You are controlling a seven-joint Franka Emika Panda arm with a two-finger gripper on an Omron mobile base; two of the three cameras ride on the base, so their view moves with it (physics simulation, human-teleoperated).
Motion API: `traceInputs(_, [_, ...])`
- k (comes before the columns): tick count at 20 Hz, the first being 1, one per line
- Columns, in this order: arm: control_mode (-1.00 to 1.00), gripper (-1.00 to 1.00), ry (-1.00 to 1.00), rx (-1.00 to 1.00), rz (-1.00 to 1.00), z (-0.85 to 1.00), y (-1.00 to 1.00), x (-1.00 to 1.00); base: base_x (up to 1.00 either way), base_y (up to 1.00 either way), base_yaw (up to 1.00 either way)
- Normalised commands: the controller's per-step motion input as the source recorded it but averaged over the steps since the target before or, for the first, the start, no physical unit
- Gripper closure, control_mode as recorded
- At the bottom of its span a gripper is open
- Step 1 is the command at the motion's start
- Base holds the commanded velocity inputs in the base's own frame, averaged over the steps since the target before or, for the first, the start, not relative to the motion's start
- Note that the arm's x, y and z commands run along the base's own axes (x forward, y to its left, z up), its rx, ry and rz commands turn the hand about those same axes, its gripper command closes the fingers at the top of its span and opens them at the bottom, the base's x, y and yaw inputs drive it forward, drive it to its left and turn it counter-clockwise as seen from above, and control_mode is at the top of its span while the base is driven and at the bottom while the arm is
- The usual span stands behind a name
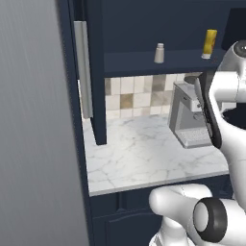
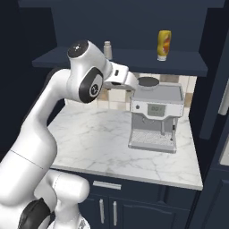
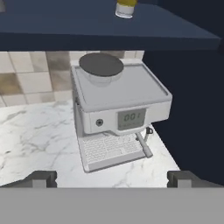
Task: Move the shaker and mustard from the cabinet to the dining counter.
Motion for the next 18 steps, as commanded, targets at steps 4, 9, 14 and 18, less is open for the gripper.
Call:
traceInputs(4, [-1.00,-1.00,-0.19,0.02,-0.04,0.18,-0.04,0.03,0.00,0.00,0.00])
traceInputs(9, [-1.00,-1.00,-0.18,0.02,-0.05,0.06,-0.03,0.12,0.00,0.00,0.00])
traceInputs(14, [-1.00,-1.00,-0.08,0.00,-0.06,0.12,-0.10,0.22,0.00,0.00,0.00])
traceInputs(18, [-1.00,-1.00,0.00,0.00,-0.02,0.27,-0.10,0.28,0.00,0.00,0.00])
